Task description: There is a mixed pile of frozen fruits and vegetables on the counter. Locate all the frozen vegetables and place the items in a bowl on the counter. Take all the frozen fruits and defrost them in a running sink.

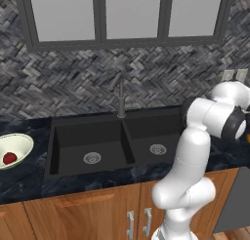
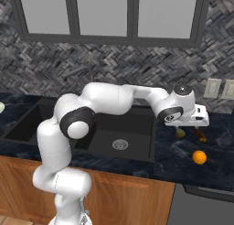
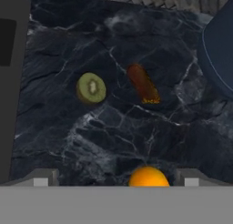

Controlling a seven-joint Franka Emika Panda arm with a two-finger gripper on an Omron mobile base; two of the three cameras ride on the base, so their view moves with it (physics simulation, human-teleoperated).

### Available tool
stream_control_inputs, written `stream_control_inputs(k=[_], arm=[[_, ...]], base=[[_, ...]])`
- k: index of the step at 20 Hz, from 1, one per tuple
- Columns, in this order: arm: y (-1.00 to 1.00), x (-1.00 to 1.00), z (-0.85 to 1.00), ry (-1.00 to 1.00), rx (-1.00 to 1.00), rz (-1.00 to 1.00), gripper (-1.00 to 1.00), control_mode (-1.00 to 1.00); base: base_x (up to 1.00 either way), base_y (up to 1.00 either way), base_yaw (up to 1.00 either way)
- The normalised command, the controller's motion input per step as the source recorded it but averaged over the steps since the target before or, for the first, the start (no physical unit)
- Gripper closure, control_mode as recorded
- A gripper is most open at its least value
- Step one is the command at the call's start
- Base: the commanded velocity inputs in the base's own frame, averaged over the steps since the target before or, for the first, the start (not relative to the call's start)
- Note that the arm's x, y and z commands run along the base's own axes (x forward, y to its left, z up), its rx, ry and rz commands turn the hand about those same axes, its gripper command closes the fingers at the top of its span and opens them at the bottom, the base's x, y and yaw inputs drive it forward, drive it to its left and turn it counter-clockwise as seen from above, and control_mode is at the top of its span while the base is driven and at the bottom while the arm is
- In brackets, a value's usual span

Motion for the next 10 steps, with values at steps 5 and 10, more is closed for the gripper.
stream_control_inputs(k=[5,10], arm=[[-0.07,0.11,-0.15,0.01,0.00,0.00,-1.00,-1.00],[-0.06,0.08,-0.14,0.01,0.00,0.00,-1.00,-1.00]], base=[[0.00,0.00,0.00],[0.00,0.00,0.00]])
